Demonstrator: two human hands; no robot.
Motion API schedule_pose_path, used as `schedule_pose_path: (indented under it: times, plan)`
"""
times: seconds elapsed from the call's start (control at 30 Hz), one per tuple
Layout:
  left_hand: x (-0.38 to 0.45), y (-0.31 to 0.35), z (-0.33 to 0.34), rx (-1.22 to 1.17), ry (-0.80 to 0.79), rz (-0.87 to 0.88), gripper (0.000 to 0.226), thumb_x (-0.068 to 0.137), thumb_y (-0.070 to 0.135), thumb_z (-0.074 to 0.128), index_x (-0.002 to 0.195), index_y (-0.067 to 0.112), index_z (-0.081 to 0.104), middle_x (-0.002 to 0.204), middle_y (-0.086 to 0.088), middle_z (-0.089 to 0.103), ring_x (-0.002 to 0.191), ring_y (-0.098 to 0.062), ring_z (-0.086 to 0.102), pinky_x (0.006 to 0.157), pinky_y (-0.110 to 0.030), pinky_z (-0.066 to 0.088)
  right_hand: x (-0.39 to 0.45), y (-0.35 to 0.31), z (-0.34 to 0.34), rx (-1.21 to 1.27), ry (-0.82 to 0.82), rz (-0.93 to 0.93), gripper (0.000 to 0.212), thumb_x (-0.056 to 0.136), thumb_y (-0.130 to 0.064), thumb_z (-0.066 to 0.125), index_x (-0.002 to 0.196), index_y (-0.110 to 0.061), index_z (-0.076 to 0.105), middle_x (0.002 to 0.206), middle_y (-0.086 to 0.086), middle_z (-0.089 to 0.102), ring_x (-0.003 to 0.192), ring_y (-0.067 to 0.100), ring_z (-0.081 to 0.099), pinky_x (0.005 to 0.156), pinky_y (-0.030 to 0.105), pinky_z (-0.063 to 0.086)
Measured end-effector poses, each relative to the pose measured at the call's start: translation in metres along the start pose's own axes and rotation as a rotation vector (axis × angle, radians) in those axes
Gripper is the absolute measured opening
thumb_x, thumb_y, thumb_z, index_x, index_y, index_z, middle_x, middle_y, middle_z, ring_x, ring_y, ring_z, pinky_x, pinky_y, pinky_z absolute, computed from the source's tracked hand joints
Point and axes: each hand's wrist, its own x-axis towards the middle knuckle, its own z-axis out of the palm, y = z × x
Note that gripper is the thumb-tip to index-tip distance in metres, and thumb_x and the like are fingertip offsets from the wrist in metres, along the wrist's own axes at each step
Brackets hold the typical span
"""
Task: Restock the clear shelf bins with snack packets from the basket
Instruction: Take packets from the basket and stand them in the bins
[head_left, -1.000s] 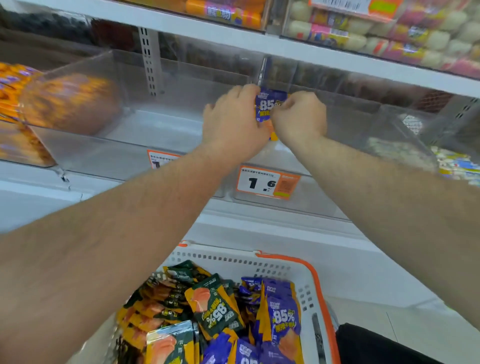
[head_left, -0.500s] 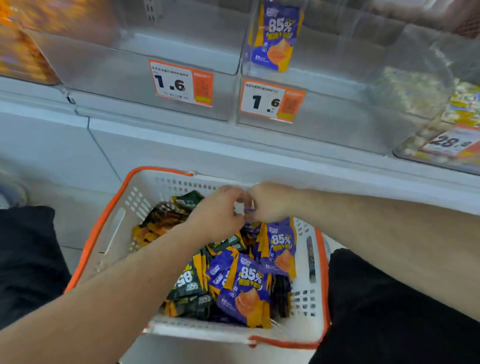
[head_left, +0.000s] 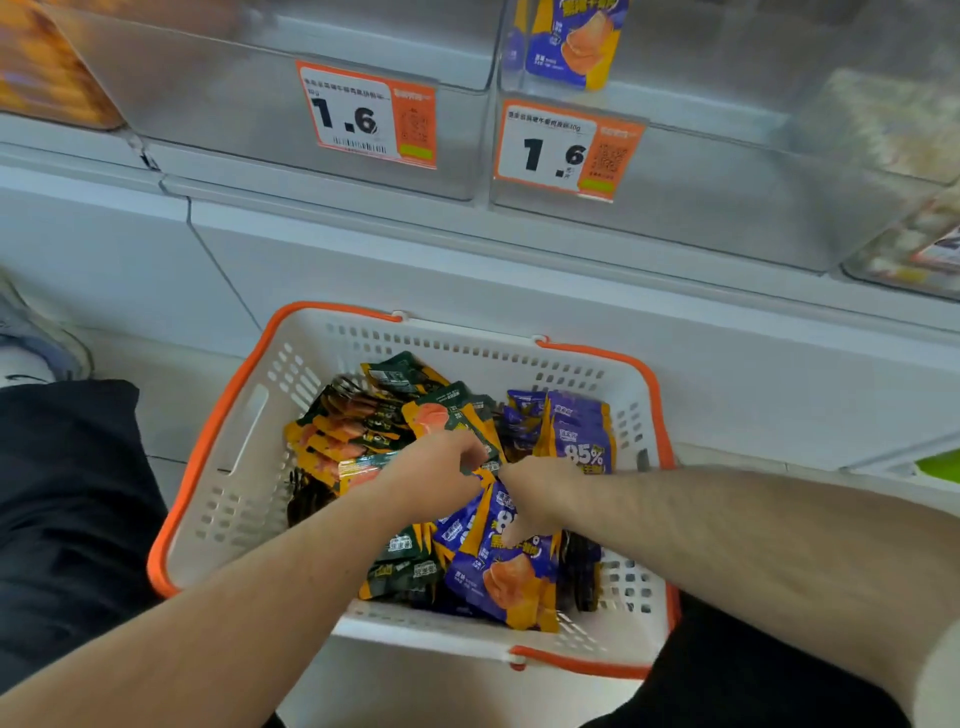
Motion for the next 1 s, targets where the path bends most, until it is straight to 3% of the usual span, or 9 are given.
schedule_pose_path:
  times: [0.13, 0.27, 0.4, 0.47, 0.6, 0.67, 0.77, 0.9, 1.0]
  plan:
    - [-0.001, -0.003, 0.003, 0.052, -0.043, -0.022, 0.033, 0.089, 0.016, 0.056, 0.122, 0.022, 0.058, 0.121, 0.002, 0.059, 0.106, -0.015, 0.056, 0.090, -0.033, 0.051, -0.004, 0.003, -0.007, 0.039, 0.102, 0.009, 0.055, 0.073, -0.054, 0.078, 0.098, -0.013, 0.052, 0.082, 0.002, 0.059, 0.075, 0.023, 0.060, 0.061, 0.036, 0.052]
    - [-0.005, -0.003, 0.006, 0.058, -0.078, -0.042, 0.037, 0.090, 0.018, 0.056, 0.128, 0.020, 0.054, 0.127, 0.000, 0.056, 0.107, -0.017, 0.057, 0.089, -0.031, 0.051, -0.009, 0.004, -0.017, 0.128, 0.163, 0.054, 0.045, 0.078, -0.043, 0.079, 0.096, -0.009, 0.057, 0.077, 0.003, 0.055, 0.068, 0.021, 0.053, 0.058, 0.036, 0.047]
    - [-0.008, -0.002, 0.005, -0.016, 0.000, -0.034, 0.059, 0.091, 0.028, 0.062, 0.144, 0.019, 0.038, 0.144, -0.005, 0.045, 0.123, -0.021, 0.051, 0.095, -0.031, 0.047, -0.015, 0.005, -0.040, 0.230, 0.140, 0.017, 0.035, 0.082, -0.036, 0.077, 0.084, -0.016, 0.048, 0.078, 0.002, 0.049, 0.069, 0.019, 0.049, 0.054, 0.029, 0.039]
    - [-0.009, 0.001, 0.001, -0.103, 0.002, -0.044, 0.068, 0.090, 0.036, 0.065, 0.148, 0.021, 0.033, 0.144, -0.004, 0.046, 0.121, -0.021, 0.053, 0.087, -0.029, 0.046, -0.025, 0.004, -0.062, 0.201, 0.126, -0.031, 0.032, 0.083, -0.035, 0.076, 0.086, -0.014, 0.052, 0.077, 0.002, 0.049, 0.068, 0.019, 0.048, 0.056, 0.030, 0.038]
    - [-0.007, 0.011, -0.013, -0.346, 0.056, 0.033, 0.020, 0.093, 0.026, 0.064, 0.108, 0.013, 0.062, 0.098, -0.015, 0.069, 0.080, -0.029, 0.066, 0.078, -0.052, 0.054, -0.058, 0.008, -0.111, 0.239, 0.206, -0.055, 0.037, 0.085, -0.034, 0.074, 0.108, -0.009, 0.060, 0.080, 0.002, 0.056, 0.067, 0.017, 0.051, 0.055, 0.029, 0.039]
    - [-0.009, 0.017, -0.022, -0.490, 0.128, 0.056, 0.004, 0.094, 0.020, 0.062, 0.094, 0.020, 0.066, 0.091, -0.012, 0.073, 0.084, -0.031, 0.069, 0.082, -0.053, 0.055, -0.069, 0.016, -0.128, 0.299, 0.313, -0.001, 0.035, 0.082, -0.035, 0.077, 0.102, -0.011, 0.062, 0.088, 0.004, 0.062, 0.078, 0.022, 0.058, 0.063, 0.031, 0.045]
    - [-0.014, 0.030, -0.037, -0.755, 0.242, 0.048, 0.009, 0.095, 0.014, 0.062, 0.092, 0.020, 0.068, 0.092, -0.006, 0.075, 0.090, -0.028, 0.071, 0.088, -0.051, 0.056, -0.085, 0.033, -0.142, 0.572, 0.461, 0.127, 0.032, 0.075, -0.037, 0.081, 0.091, -0.019, 0.060, 0.084, -0.003, 0.061, 0.078, 0.016, 0.058, 0.059, 0.026, 0.043]
    - [-0.017, 0.056, -0.060, -0.996, 0.284, 0.113, 0.014, 0.095, 0.007, 0.060, 0.107, 0.011, 0.067, 0.099, -0.009, 0.075, 0.094, -0.028, 0.072, 0.089, -0.050, 0.056, -0.107, 0.045, -0.144, 1.063, 0.293, 0.028, 0.015, 0.086, -0.026, 0.074, 0.100, -0.021, 0.069, 0.076, -0.002, 0.058, 0.049, 0.006, 0.039, 0.045, 0.021, 0.026]
    - [-0.013, 0.083, -0.084, -0.968, 0.263, 0.180, 0.016, 0.094, 0.010, 0.062, 0.109, 0.010, 0.067, 0.100, -0.008, 0.075, 0.092, -0.027, 0.072, 0.087, -0.049, 0.056, -0.125, 0.050, -0.150, 1.279, 0.287, -0.039, 0.006, 0.093, -0.017, 0.064, 0.098, -0.018, 0.067, 0.070, -0.001, 0.058, 0.051, 0.012, 0.027, 0.047, 0.023, 0.017]
